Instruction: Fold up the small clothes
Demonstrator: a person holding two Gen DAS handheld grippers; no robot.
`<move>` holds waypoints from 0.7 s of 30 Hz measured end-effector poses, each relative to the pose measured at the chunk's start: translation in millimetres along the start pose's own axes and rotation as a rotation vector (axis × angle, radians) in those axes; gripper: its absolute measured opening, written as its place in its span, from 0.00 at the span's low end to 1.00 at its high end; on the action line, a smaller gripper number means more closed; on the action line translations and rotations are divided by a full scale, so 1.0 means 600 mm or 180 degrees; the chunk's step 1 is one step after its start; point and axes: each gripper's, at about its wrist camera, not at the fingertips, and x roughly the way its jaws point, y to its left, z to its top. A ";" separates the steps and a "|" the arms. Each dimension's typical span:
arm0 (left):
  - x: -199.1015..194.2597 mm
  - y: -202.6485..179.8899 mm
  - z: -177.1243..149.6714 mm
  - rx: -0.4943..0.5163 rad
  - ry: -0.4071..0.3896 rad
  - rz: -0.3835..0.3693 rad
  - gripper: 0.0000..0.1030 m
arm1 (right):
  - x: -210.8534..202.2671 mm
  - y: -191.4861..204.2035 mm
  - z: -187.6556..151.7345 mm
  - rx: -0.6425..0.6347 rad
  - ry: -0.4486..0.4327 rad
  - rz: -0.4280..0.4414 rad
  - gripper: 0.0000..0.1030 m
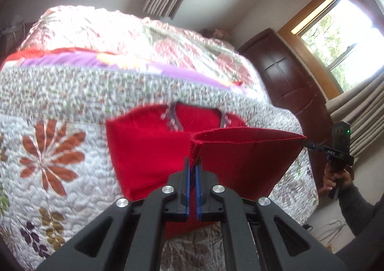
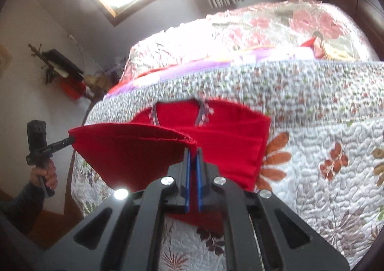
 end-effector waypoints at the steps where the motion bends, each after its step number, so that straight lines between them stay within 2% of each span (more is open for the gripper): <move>1: 0.004 0.005 0.012 0.0000 -0.0006 -0.0013 0.03 | 0.001 -0.001 0.007 0.0001 -0.0021 0.0003 0.03; 14: 0.110 0.067 0.108 0.0036 0.0138 -0.0109 0.03 | 0.099 -0.039 0.095 -0.0088 0.0011 -0.0111 0.03; 21: 0.195 0.142 0.134 -0.0185 0.0313 -0.0211 0.03 | 0.172 -0.086 0.129 -0.0082 0.0116 -0.0194 0.03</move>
